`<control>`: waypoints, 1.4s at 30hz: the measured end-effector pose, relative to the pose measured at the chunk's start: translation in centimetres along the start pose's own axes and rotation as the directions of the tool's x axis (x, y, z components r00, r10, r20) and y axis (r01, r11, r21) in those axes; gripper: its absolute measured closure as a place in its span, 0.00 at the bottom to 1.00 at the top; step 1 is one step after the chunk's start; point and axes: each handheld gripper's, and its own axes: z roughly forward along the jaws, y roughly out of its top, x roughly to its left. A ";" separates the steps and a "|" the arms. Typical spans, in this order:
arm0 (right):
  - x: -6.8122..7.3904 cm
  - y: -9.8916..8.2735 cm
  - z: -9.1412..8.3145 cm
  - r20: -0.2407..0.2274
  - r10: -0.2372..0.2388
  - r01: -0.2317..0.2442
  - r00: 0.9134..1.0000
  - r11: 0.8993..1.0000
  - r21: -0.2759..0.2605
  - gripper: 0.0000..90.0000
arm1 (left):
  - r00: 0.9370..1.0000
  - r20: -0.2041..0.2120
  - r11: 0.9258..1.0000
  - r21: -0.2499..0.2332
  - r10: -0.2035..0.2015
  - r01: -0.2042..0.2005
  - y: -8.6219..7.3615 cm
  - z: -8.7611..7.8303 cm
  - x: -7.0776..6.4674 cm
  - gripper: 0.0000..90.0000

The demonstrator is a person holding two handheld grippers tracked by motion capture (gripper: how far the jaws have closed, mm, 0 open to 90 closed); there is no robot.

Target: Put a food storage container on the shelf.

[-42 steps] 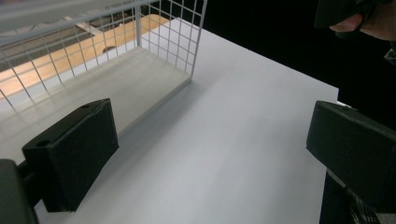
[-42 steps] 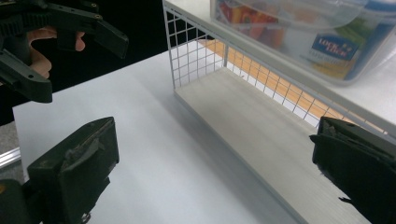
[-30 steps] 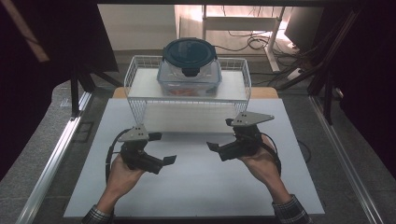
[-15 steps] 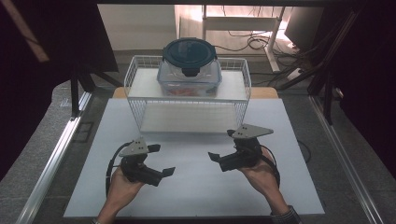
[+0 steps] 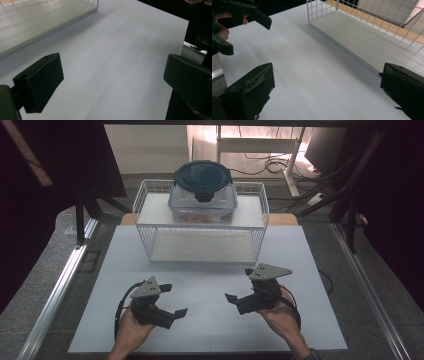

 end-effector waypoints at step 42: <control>-0.7 -10.4 -3.2 0.101 0.114 -0.120 0.988 0.991 0.054 0.00 | 0.987 -0.141 0.991 0.092 -0.082 0.096 -7.7 -2.6 0.9 0.03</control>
